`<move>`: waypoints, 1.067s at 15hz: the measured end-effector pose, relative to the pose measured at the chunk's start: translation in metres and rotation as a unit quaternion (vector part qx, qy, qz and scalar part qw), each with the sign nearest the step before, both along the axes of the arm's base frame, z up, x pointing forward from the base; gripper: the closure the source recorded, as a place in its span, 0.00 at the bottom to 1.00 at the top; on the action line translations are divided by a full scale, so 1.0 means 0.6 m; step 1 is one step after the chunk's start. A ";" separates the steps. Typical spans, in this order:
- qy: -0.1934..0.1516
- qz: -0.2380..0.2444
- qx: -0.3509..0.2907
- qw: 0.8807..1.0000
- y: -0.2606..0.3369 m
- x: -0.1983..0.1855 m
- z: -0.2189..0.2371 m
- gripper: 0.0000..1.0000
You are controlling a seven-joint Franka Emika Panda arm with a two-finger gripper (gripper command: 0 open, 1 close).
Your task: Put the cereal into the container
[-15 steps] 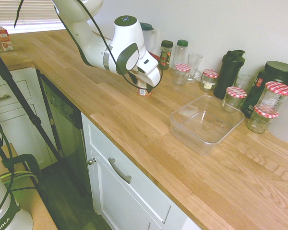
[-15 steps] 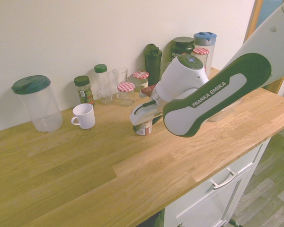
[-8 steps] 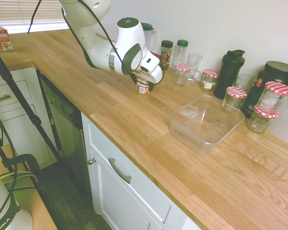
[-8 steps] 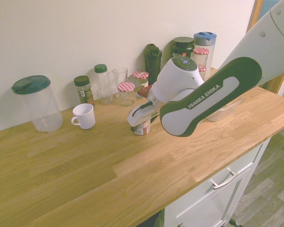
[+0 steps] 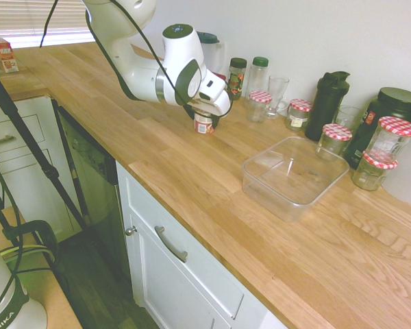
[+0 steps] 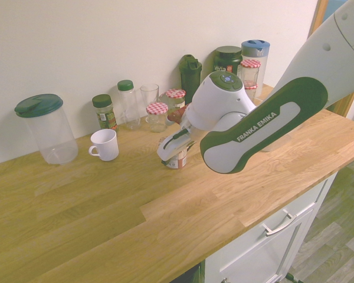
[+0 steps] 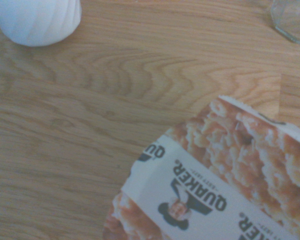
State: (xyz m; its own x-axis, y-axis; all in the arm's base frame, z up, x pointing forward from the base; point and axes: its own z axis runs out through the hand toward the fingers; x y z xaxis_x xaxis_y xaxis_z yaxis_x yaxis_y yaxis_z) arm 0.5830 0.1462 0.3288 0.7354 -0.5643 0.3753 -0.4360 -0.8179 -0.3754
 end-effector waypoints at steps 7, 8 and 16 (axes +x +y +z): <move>-0.011 -0.007 0.008 1.000 -0.007 0.003 0.009 1.00; -0.015 -0.013 0.013 1.000 -0.012 0.005 0.017 1.00; -0.091 -0.080 0.044 0.992 -0.168 -0.034 0.192 1.00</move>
